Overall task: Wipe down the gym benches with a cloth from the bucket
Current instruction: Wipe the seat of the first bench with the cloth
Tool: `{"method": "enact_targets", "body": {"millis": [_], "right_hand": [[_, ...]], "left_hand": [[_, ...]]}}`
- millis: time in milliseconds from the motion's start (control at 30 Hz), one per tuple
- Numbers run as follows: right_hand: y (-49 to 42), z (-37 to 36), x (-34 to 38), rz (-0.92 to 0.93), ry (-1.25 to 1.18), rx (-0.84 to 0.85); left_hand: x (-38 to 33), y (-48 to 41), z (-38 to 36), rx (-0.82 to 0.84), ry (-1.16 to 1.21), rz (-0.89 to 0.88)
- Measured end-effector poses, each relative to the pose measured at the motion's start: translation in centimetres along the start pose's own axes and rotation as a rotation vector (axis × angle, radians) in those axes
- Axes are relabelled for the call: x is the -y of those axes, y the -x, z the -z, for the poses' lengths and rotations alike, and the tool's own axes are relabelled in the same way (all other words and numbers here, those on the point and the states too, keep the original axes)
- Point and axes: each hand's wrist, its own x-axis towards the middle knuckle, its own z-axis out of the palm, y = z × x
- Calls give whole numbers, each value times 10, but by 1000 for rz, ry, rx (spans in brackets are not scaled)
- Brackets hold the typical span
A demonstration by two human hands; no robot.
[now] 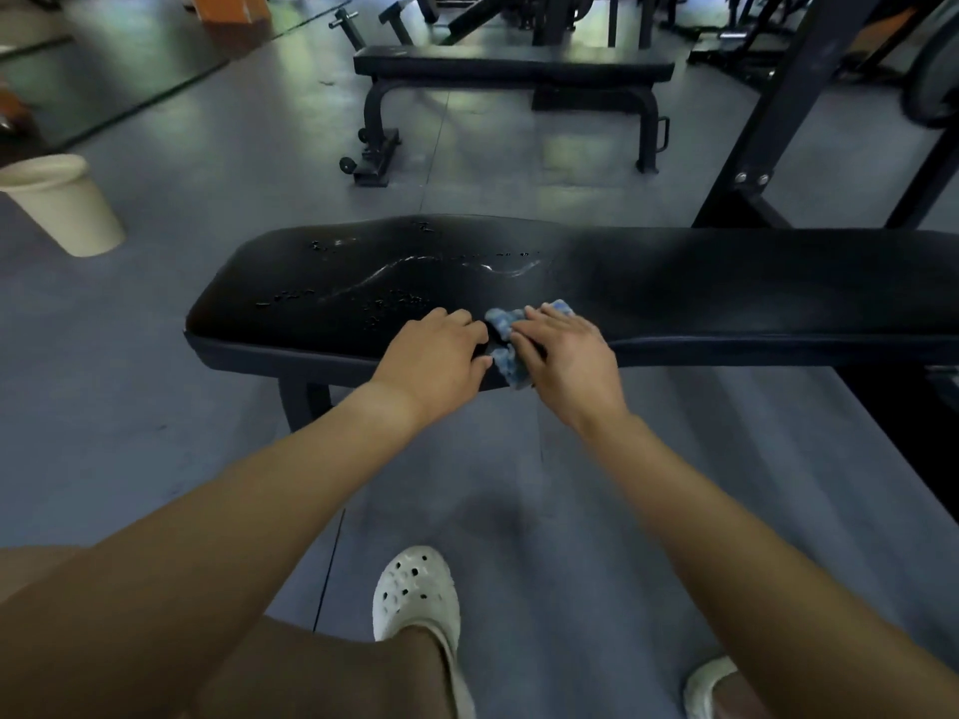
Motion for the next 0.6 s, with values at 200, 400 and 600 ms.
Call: {"method": "enact_targets", "body": {"millis": [200, 400, 600], "right_hand": [[-21, 19, -11, -385, 74, 15], [-21, -5, 35, -110, 212, 116], [-56, -4, 9, -93, 286, 425]], "left_hand": [[2, 1, 6, 96, 68, 7], [17, -4, 19, 159, 50, -100], [33, -29, 27, 138, 21, -232]]}}
